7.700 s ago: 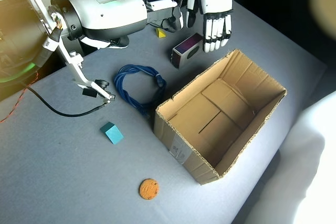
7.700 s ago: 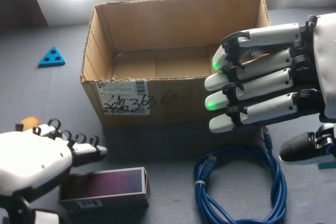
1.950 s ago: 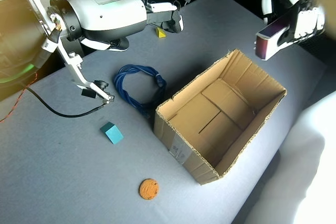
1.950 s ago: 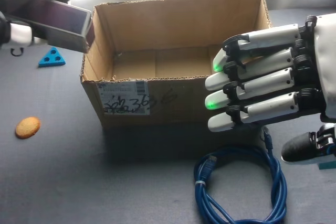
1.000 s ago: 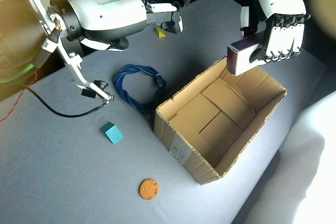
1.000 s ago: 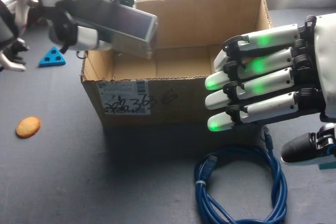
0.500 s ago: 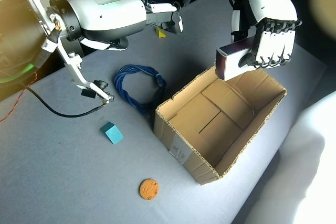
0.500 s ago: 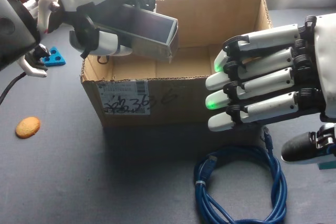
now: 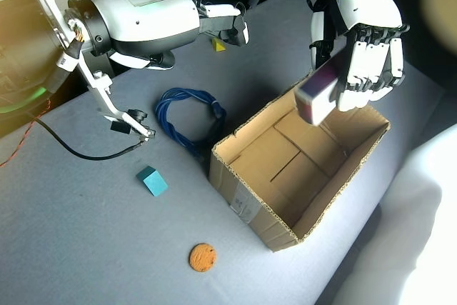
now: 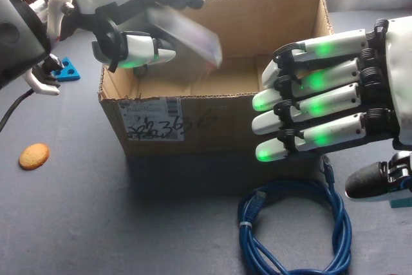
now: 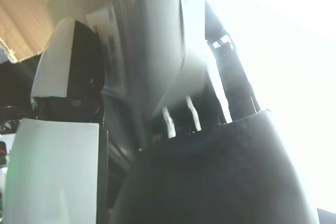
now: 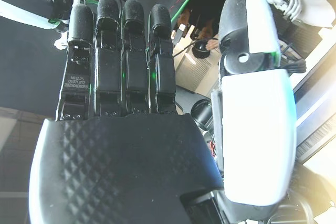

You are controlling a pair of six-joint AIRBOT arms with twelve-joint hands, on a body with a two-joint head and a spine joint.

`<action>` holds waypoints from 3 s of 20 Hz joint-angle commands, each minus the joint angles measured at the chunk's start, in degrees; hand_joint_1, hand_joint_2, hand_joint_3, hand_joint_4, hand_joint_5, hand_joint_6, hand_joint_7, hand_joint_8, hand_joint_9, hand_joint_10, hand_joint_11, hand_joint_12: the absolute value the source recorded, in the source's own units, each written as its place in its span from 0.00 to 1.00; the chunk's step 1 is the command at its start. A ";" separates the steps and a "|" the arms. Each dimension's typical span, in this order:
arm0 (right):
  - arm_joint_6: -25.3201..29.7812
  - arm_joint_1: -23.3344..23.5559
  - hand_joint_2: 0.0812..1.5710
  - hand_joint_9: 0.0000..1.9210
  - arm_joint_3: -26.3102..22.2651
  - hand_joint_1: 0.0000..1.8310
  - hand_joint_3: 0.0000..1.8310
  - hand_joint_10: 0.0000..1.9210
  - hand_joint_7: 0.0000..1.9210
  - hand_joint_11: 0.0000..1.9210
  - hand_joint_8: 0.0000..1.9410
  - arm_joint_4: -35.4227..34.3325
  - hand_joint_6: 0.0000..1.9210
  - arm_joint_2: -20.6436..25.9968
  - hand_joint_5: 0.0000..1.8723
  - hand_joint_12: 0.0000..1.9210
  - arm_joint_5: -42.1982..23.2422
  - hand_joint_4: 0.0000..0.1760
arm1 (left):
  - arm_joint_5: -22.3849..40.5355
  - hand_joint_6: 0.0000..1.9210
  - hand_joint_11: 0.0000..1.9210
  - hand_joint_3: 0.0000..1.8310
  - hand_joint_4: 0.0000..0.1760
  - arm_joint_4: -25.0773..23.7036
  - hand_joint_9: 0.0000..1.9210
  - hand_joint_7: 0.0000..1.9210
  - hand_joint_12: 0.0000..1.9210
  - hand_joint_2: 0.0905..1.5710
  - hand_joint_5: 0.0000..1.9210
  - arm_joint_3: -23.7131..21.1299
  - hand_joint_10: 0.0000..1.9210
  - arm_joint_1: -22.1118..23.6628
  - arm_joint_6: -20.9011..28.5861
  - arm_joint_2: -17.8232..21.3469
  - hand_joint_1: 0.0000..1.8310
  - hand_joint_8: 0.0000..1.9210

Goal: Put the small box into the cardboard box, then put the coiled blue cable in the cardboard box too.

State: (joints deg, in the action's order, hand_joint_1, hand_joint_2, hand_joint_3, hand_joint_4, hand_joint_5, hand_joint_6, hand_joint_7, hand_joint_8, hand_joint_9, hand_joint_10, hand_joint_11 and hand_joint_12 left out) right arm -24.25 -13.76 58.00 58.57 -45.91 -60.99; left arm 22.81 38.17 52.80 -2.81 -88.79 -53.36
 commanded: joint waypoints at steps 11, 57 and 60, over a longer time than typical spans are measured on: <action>0.08 -0.35 0.63 0.28 -0.11 0.52 0.00 0.00 0.31 0.08 0.00 -4.05 0.00 0.93 0.33 0.50 -4.81 0.00 | 5.95 0.00 0.00 0.00 0.00 -1.19 0.17 0.17 0.38 0.68 0.16 0.13 0.00 -0.41 0.01 1.48 0.53 0.00; 11.98 -14.00 0.64 0.09 1.07 0.84 0.00 0.00 0.07 0.00 0.00 8.29 0.00 -4.48 0.08 0.41 14.71 0.00 | 5.84 0.01 0.00 0.00 0.00 -9.28 0.21 0.22 0.39 0.70 0.22 -7.65 0.00 -27.44 12.84 21.64 0.47 0.00; 11.51 -15.48 0.66 0.08 1.40 0.82 0.00 0.00 0.07 0.00 0.00 8.37 0.00 -4.96 0.09 0.41 14.94 0.00 | 6.41 0.00 0.00 0.00 0.00 -14.64 0.22 0.23 0.42 0.70 0.22 -7.68 0.00 -28.24 17.76 21.82 0.45 0.00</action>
State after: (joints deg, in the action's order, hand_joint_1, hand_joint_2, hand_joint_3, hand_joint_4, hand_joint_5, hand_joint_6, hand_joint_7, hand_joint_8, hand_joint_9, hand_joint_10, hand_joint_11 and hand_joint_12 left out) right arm -12.58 -29.56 59.44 69.69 -51.24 -42.15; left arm 23.51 23.57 45.04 -31.24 -70.78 -32.42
